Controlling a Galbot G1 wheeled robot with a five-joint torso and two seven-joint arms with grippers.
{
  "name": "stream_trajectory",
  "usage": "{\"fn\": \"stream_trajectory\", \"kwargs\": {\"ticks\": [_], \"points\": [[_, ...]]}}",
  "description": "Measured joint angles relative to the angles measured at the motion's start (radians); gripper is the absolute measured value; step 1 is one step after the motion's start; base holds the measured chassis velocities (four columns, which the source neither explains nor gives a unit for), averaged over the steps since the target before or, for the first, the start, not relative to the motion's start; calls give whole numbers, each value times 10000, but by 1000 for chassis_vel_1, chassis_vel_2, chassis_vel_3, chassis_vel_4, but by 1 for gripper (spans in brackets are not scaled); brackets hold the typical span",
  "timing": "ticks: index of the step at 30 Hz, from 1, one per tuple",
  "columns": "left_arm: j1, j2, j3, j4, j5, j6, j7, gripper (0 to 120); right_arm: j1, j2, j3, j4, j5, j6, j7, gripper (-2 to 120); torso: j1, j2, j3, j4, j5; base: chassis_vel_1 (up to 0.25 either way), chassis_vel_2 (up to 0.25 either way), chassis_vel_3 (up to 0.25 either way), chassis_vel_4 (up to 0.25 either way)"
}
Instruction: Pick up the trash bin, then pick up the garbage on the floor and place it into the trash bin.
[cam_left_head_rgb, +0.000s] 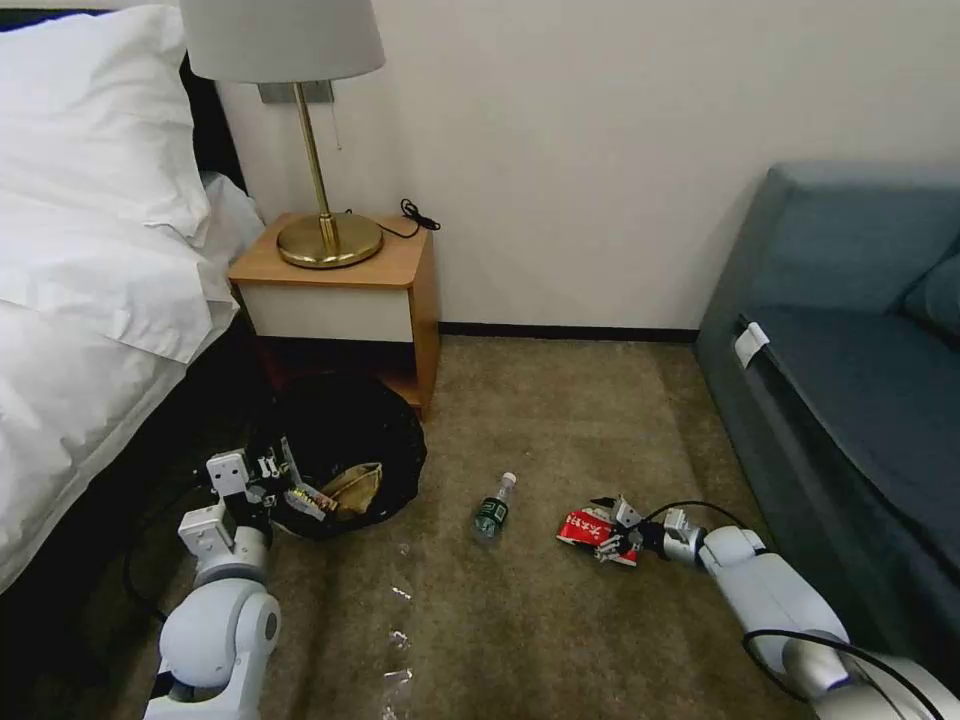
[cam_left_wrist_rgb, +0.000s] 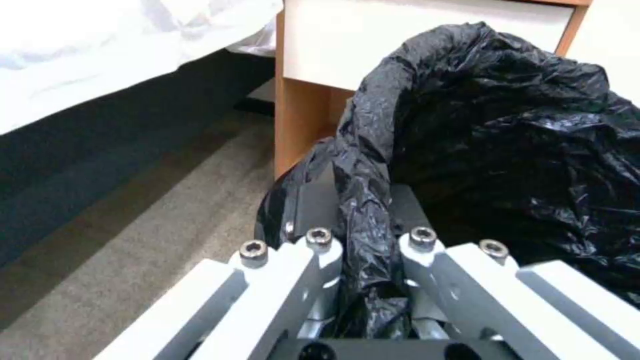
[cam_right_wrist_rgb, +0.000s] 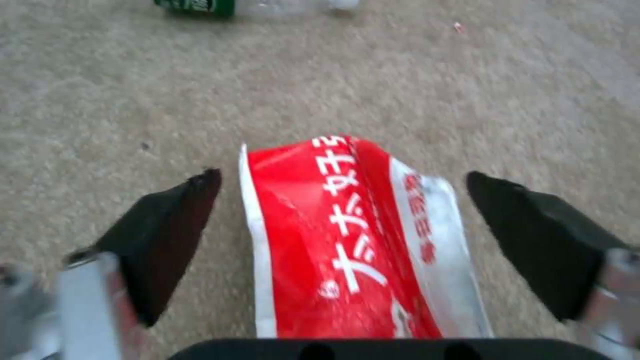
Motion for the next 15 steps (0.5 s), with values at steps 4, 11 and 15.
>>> {"fn": "stream_trajectory", "kwargs": {"ticks": [4,11,15], "points": [[56,6,-26,-77,0,-15,3,4,-75,-43,150,-26,53,-16,11,80,0,0,0,0,1,0,0,0,0],[103,23,-25,-185,0,-20,1,4,-250,-101,357,53,168,20,44,54,0,0,0,0,1,0,0,0,0],[110,49,-59,-213,-26,-20,-4,4,-342,-120,483,132,202,65,95,35,0,0,0,0,2,0,0,0,0]]}}
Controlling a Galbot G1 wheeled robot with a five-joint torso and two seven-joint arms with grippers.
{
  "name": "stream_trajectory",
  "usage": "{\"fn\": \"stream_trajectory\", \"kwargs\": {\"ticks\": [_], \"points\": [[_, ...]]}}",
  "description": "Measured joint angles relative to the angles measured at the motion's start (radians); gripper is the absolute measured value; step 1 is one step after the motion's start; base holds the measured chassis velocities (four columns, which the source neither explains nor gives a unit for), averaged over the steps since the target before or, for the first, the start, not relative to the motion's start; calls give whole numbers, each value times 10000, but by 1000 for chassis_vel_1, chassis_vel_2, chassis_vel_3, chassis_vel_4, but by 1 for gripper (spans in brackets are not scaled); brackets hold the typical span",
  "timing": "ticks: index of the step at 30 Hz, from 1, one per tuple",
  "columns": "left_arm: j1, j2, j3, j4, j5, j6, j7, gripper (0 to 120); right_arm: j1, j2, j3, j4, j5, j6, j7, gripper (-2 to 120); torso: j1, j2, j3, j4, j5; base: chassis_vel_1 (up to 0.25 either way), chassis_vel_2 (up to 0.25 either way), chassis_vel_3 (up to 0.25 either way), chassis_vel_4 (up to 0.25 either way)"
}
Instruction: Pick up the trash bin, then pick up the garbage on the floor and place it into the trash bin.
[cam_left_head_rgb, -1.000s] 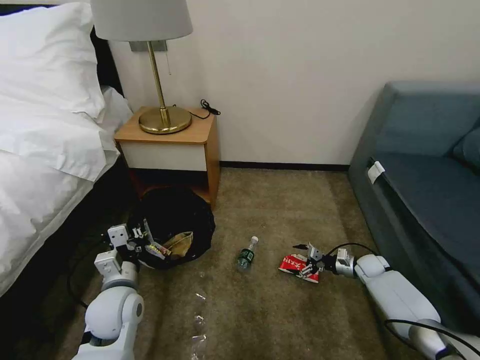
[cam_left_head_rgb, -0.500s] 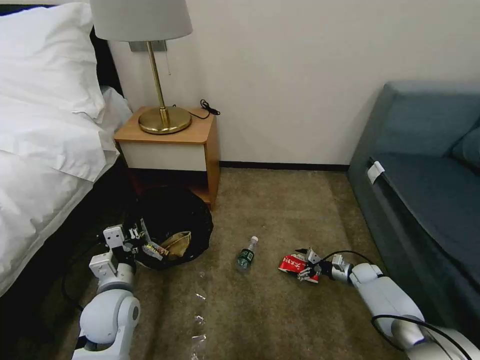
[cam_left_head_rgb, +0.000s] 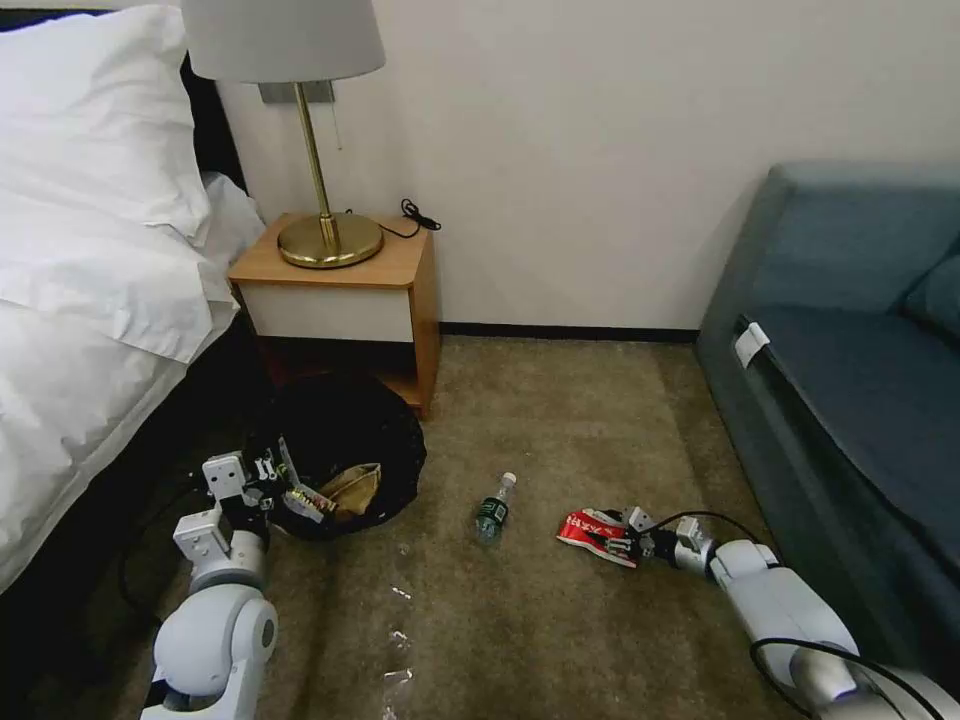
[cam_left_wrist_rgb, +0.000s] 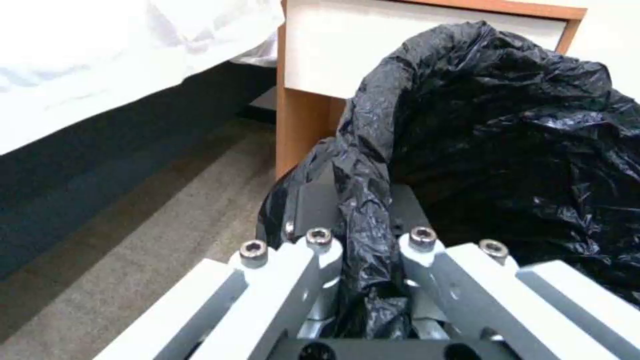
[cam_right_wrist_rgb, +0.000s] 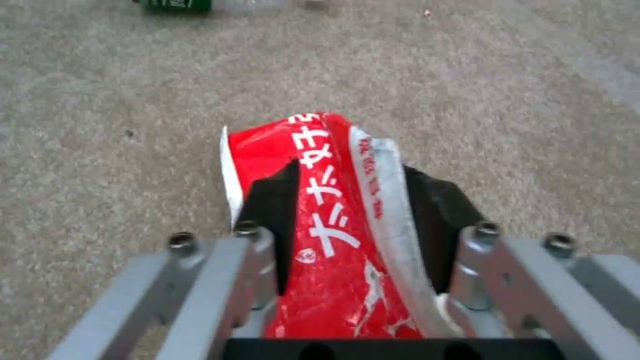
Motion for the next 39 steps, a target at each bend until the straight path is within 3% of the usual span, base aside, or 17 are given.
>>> {"fn": "stream_trajectory", "kwargs": {"ticks": [6,9,11,23,28,34,35,36,38,39], "points": [[0,0,-39,58,-18,-14,-3,4,-68,-8,67,83,35,35,38,22,0,0,0,0,0,0,0,0,0],[-1,-21,-49,117,-19,-39,-7,4,-98,-10,82,134,54,131,78,4,0,0,0,0,0,0,0,0,0],[-9,-25,-50,119,-19,-40,-7,4,-101,-17,76,157,56,157,84,1,0,0,0,0,0,0,0,0,0],[-34,-12,-88,97,-26,-40,-7,4,-128,-43,95,226,120,297,86,0,0,0,0,0,0,0,0,0,0],[-52,-28,-86,164,-32,-40,-7,4,-124,17,269,532,353,786,371,0,0,0,0,-1,0,0,0,0,0],[-104,-73,-16,344,-17,-48,-8,4,-397,-128,-163,2185,1742,958,1196,0,0,0,1,2,-2,0,0,0,0],[-135,-105,47,413,21,-54,1,4,-546,-197,-437,3102,2224,916,1709,0,0,0,0,-1,-3,0,0,0,0],[-135,-105,47,413,21,-54,1,4,-546,-197,-437,3102,2224,916,1709,0,0,0,0,-1,-3,0,0,0,0],[-184,-143,123,473,59,-61,7,4,-753,-215,-1090,4710,2874,773,3000,0,0,0,1,1,-2,0,0,0,0],[-184,-143,123,473,59,-61,7,4,-753,-215,-1090,4710,2874,773,3000,0,0,0,1,1,-2,0,0,0,0]]}}
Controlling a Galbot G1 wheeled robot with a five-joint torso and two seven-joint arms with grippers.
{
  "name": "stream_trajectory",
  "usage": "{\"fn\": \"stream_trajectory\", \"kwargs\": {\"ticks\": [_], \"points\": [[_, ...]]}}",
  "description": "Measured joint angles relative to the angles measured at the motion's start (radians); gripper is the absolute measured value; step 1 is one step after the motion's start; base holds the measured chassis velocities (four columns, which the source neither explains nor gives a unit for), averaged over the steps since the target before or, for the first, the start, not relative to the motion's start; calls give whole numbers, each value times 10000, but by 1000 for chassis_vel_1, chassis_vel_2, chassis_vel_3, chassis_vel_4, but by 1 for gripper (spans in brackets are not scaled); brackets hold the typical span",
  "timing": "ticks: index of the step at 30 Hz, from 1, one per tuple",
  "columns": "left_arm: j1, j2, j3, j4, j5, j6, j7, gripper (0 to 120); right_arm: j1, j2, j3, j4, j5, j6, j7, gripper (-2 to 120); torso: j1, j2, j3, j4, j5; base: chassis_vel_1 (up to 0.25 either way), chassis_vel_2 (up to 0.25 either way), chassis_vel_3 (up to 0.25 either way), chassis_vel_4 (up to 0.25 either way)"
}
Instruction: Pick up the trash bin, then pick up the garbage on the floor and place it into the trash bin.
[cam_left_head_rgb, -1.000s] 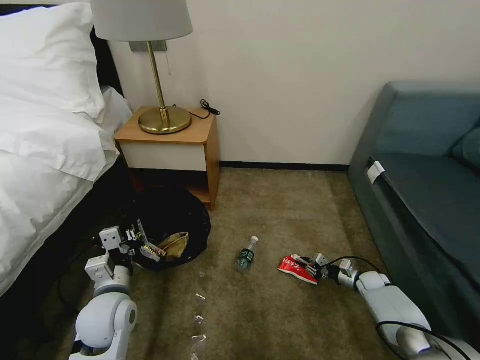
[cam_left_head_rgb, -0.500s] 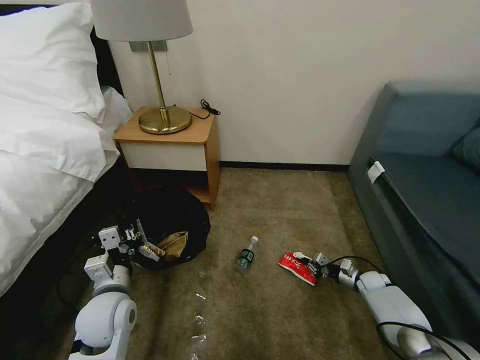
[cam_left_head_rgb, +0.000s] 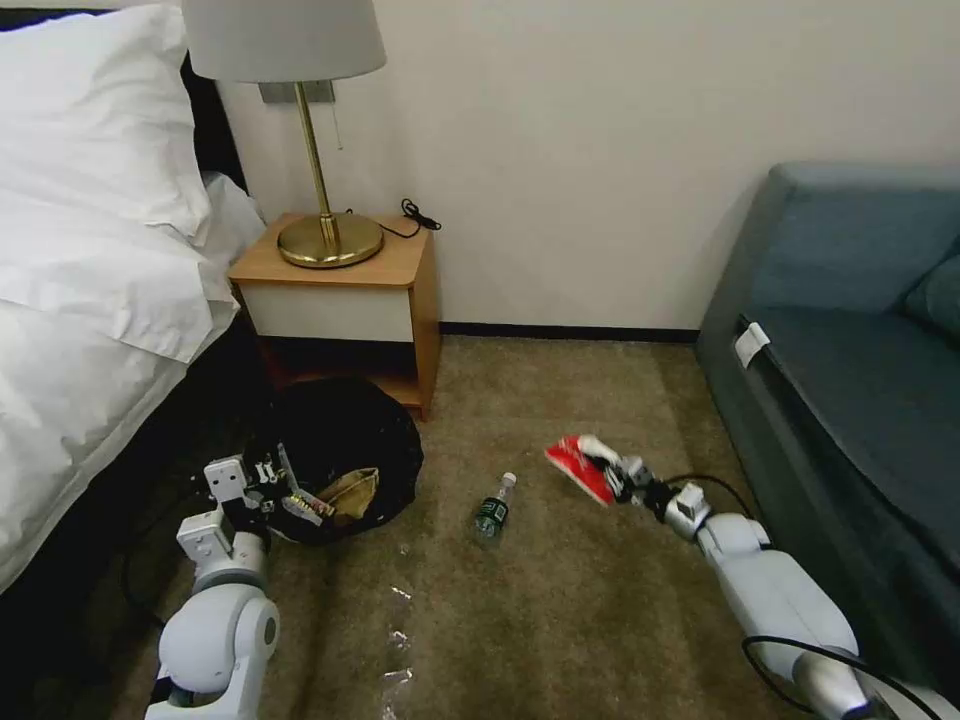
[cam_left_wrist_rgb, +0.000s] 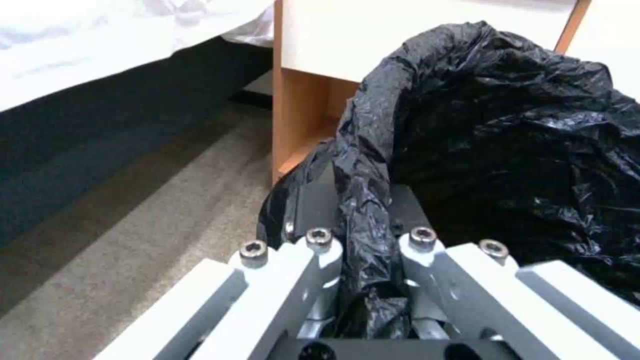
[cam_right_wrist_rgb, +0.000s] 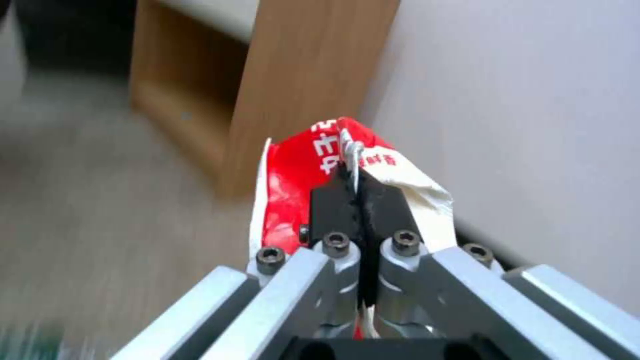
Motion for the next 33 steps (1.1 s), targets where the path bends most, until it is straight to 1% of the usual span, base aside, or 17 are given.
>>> {"fn": "stream_trajectory", "kwargs": {"ticks": [3,4,5,6,7,8,9,11,12,13,14,15,19,21,22,27,33], "points": [[-22,-33,42,19,11,-19,3,4,-89,141,-941,1532,405,-231,1898,0,0,0,0,-1,-2,0,0,0,0],[-22,-33,42,19,11,-19,3,4,-89,141,-941,1532,405,-231,1898,0,0,0,0,-1,-2,0,0,0,0],[-26,-38,48,30,11,-27,17,4,-89,242,-1327,2080,603,-347,2541,0,0,0,0,0,1,0,0,0,0],[-26,-37,49,34,11,-29,18,4,-84,277,-1463,2295,660,-411,2759,0,0,0,0,1,2,0,0,0,0],[-26,-37,49,34,11,-29,18,4,-84,277,-1463,2295,660,-411,2759,0,0,0,0,1,2,0,0,0,0],[-26,-35,44,51,8,-37,22,4,-9,394,-1954,3041,803,-633,3438,0,0,0,0,0,-3,0,0,0,0],[-26,-35,44,51,8,-37,22,4,-9,394,-1954,3041,803,-633,3438,0,0,0,0,0,-3,0,0,0,0],[-25,-35,30,89,-8,-68,55,4,217,599,-2842,4200,1096,-995,4550,0,0,0,0,2,0,0,0,0,0],[-21,-36,30,98,-10,-78,69,4,294,663,-3084,4502,1220,-1124,4840,0,0,0,0,1,-4,0,0,0,0],[-21,-36,30,98,-10,-78,69,4,294,663,-3084,4502,1220,-1124,4840,0,0,0,0,1,-4,0,0,0,0],[-18,-44,32,117,-10,-93,81,4,454,826,-3540,4982,1438,-1351,5342,0,0,0,0,1,-2,0,0,0,0],[-23,-54,38,142,-10,-100,89,4,566,963,-3830,5242,1540,-1510,5604,0,0,0,0,2,-2,0,0,0,0],[-53,-58,46,179,-10,-110,99,4,750,1230,-4293,5492,1583,-1695,5826,0,0,0,0,1,-3,0,0,0,0],[-88,-58,48,198,-18,-113,105,4,892,1531,-4810,5557,1559,-1811,5923,0,0,0,0,0,-2,0,0,0,0],[-88,-58,48,198,-18,-113,105,4,892,1531,-4810,5557,1559,-1811,5923,0,0,0,0,0,-2,0,0,0,0],[-143,-57,40,224,-46,-114,114,4,888,1879,-5419,5377,1371,-1834,5911,0,0,0,0,0,0,0,0,0,0],[-202,-97,53,255,-55,-117,117,4,771,2143,-5680,5101,1141,-1812,5846,0,0,0,-1,0,0,0,0,0,0]]}}
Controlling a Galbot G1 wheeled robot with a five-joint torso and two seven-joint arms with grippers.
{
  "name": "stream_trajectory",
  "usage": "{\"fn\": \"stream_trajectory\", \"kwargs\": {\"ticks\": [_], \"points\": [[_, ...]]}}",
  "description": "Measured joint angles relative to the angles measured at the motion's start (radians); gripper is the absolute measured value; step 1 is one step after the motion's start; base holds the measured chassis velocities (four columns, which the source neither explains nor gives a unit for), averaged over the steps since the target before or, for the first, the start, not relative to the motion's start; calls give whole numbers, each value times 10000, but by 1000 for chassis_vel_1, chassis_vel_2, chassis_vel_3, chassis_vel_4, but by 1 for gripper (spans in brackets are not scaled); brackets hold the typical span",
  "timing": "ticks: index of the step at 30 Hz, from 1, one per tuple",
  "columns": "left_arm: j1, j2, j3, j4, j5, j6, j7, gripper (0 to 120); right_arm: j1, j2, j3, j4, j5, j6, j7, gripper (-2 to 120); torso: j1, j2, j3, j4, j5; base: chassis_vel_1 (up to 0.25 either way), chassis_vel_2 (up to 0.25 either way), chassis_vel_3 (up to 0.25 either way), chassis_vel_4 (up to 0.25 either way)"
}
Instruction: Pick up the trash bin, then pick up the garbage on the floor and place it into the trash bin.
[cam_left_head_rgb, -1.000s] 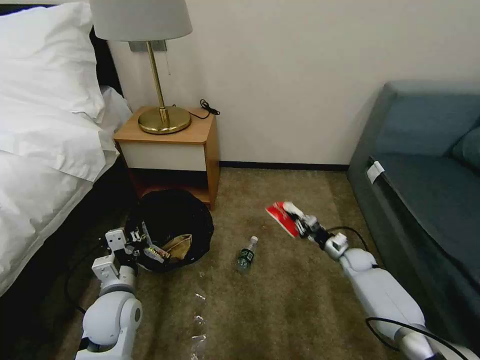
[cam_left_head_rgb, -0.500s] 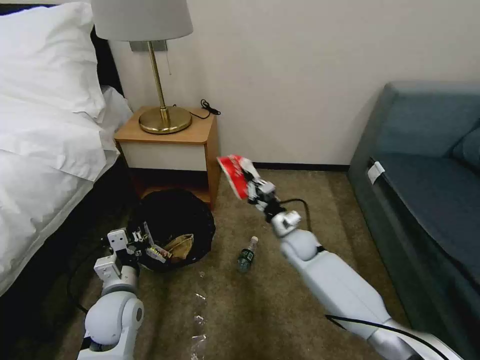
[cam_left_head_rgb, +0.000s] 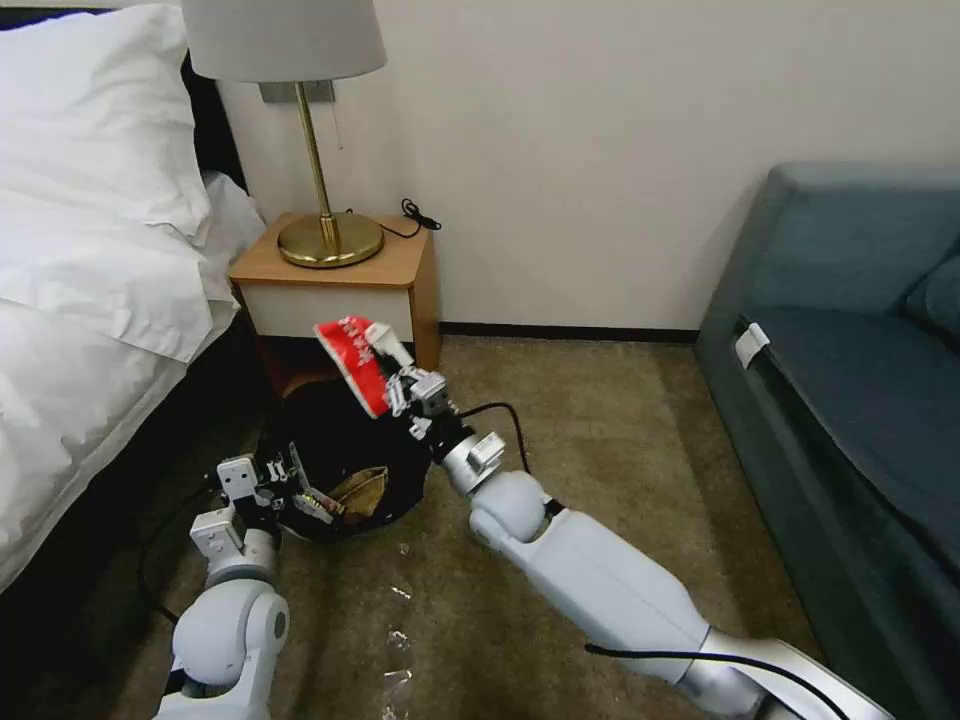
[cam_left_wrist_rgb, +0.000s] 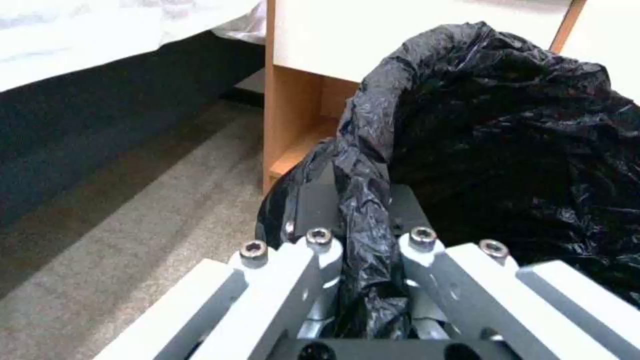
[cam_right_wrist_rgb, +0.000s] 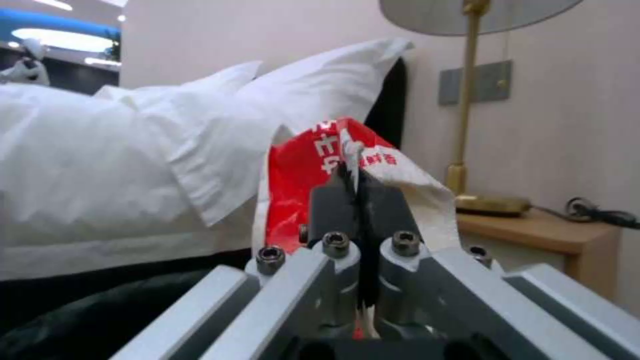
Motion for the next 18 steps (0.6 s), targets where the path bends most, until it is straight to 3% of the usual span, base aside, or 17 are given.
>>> {"fn": "stream_trajectory", "kwargs": {"ticks": [13,15,18], "points": [[-72,-121,66,91,65,-34,6,4,-494,73,-331,-147,-662,68,-147,1,0,0,0,-1,1,0,0,0,0],[-87,-126,70,84,82,-35,7,4,-554,36,-330,-48,-712,34,-159,13,0,0,0,-1,2,0,0,0,0],[-92,-133,52,83,107,-35,3,4,-555,23,-331,14,-717,8,-167,23,0,0,0,-1,1,0,0,0,0]]}}
